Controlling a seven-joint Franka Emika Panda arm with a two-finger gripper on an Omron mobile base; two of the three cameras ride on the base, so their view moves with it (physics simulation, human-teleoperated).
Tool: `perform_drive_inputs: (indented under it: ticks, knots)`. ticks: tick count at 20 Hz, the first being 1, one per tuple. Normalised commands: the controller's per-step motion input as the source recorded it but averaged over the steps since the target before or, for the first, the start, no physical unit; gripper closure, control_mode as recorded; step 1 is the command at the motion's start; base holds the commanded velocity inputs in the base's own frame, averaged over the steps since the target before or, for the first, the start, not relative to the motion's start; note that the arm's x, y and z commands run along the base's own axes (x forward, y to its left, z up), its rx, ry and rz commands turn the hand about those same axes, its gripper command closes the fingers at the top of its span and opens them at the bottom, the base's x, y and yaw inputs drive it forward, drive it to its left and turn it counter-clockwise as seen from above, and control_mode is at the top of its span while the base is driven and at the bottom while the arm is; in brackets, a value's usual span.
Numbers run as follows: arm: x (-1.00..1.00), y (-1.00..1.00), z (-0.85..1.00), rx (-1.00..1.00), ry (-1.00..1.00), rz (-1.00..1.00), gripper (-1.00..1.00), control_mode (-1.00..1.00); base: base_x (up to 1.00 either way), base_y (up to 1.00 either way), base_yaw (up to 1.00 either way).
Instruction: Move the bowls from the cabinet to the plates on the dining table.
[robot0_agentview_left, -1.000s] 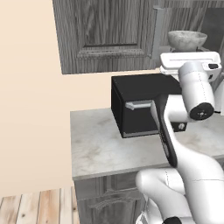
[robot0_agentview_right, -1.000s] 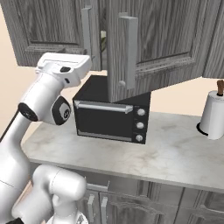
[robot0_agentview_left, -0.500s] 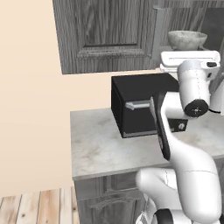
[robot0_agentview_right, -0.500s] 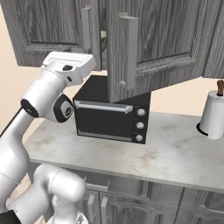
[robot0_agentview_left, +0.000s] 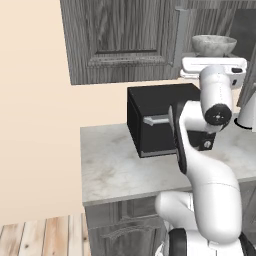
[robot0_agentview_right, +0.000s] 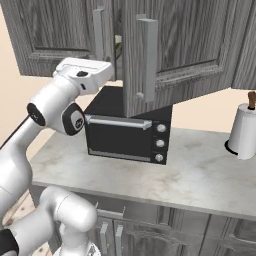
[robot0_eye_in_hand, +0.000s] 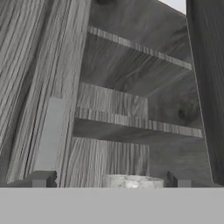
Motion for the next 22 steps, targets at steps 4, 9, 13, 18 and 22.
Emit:
perform_drive_inputs:
  ticks: [4, 9, 13, 18, 22]
  knots:
    - [0.09, -0.16, -0.04, 0.11, 0.13, -0.02, -1.0, -1.0, 0.0, 0.0, 0.0]
    - [0.09, -0.11, -0.08, 0.08, 0.07, -0.02, -1.0, -1.0, 0.0, 0.0, 0.0]
    - [0.1, -0.11, -0.13, 0.04, 0.02, -0.02, -1.0, -1.0, 0.0, 0.0, 0.0]
    - [0.14, -0.14, -0.14, 0.05, 0.03, -0.01, -1.0, -1.0, 0.0, 0.0, 0.0]
    - [0.19, -0.08, -0.13, 0.03, 0.03, -0.01, -1.0, -1.0, 0.0, 0.0, 0.0]
